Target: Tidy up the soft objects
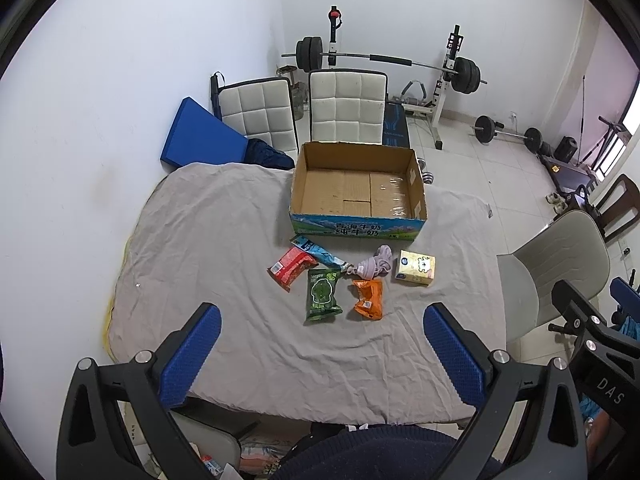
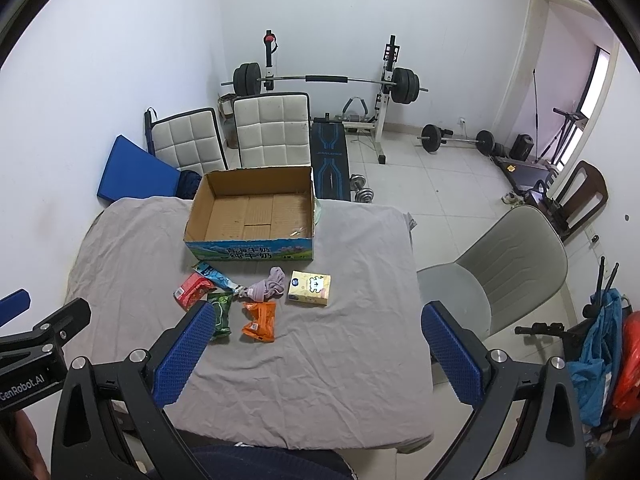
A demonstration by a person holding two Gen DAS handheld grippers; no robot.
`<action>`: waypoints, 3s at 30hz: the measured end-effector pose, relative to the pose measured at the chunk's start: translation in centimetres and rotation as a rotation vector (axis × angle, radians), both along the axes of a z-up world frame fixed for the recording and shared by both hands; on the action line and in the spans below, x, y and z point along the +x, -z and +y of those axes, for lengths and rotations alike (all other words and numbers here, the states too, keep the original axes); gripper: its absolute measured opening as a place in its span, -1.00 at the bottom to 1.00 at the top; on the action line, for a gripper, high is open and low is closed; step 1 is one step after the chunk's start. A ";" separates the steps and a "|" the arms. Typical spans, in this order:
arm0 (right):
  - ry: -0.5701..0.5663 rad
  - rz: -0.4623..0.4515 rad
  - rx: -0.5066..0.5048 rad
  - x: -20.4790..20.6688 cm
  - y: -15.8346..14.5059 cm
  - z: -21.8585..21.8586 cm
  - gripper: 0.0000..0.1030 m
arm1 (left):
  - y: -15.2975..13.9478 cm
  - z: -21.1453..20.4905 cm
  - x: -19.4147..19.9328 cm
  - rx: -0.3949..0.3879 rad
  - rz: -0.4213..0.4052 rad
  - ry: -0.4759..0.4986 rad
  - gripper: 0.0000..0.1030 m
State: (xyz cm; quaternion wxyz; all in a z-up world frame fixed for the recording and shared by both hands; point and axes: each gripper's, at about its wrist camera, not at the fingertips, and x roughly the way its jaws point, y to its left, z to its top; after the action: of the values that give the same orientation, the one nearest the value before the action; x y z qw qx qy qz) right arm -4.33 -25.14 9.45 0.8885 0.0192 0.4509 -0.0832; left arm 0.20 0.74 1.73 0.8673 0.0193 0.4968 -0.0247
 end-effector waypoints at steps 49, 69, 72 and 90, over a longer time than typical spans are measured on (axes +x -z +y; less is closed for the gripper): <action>0.023 0.701 0.329 21.5 48.2 4.2 0.46 | 43.5 2.2 21.0 -0.136 0.753 -0.005 0.42; 0.004 0.698 0.311 20.3 50.9 10.3 -0.56 | 37.5 2.5 16.9 -0.069 0.598 0.051 -0.30; 0.011 0.670 0.324 19.1 49.7 10.9 -0.56 | 34.6 2.2 15.4 -0.065 0.535 0.072 -0.30; -0.055 0.357 0.441 20.7 30.0 3.6 -0.57 | 15.9 -2.7 20.2 -0.173 0.221 0.209 -0.30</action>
State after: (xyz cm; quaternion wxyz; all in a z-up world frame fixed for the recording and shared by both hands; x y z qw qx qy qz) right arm 16.40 -21.53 -20.53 0.7714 0.1851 0.6076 0.0391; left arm 20.45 -1.99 -14.20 0.7984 -0.0066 0.5806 -0.1595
